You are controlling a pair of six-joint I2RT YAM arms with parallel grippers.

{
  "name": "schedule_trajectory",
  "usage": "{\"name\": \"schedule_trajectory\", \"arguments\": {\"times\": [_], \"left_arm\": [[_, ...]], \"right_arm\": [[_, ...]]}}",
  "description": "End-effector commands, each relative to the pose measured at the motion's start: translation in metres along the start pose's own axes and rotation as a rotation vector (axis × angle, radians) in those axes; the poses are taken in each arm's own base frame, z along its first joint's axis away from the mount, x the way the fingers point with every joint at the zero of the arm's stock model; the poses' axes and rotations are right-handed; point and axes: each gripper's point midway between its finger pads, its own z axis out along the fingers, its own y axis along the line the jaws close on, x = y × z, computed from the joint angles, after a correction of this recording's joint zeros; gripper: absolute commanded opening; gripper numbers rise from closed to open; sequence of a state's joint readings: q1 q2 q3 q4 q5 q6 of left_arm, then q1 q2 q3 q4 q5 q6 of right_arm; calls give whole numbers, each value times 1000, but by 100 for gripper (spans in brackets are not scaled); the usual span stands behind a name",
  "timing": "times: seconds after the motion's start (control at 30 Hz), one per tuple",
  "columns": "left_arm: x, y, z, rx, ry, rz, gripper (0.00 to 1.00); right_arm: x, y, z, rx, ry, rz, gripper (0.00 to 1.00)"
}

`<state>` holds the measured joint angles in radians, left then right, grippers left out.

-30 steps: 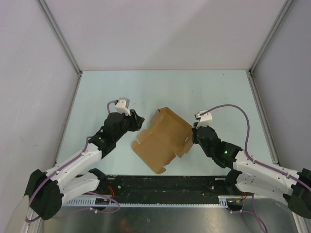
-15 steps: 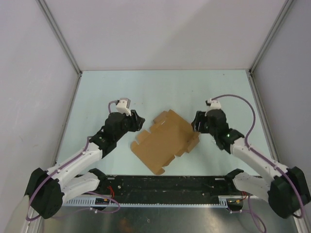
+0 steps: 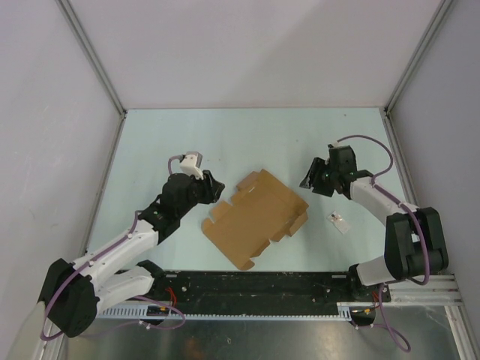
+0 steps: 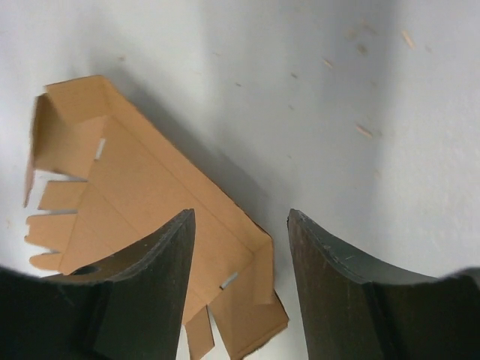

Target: Fold the paper box

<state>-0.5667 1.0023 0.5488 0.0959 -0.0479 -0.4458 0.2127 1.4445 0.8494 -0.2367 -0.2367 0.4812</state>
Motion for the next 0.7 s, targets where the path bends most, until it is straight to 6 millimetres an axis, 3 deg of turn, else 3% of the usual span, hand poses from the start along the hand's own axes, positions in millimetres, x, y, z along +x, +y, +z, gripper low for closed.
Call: {"name": "schedule_trajectory", "arguments": {"times": [0.0, 0.17, 0.4, 0.67], "left_arm": [[-20, -9, 1, 30, -48, -15, 46], [-19, -11, 2, 35, -41, -18, 45], [-20, -12, 1, 38, -46, -17, 45], [-19, -10, 1, 34, -45, -17, 46]], "right_arm": [[2, -16, -22, 201, -36, 155, 60], [22, -21, -31, 259, 16, 193, 61], [47, -25, -28, 274, 58, 238, 60], [56, -17, -12, 213, 70, 285, 51]]}}
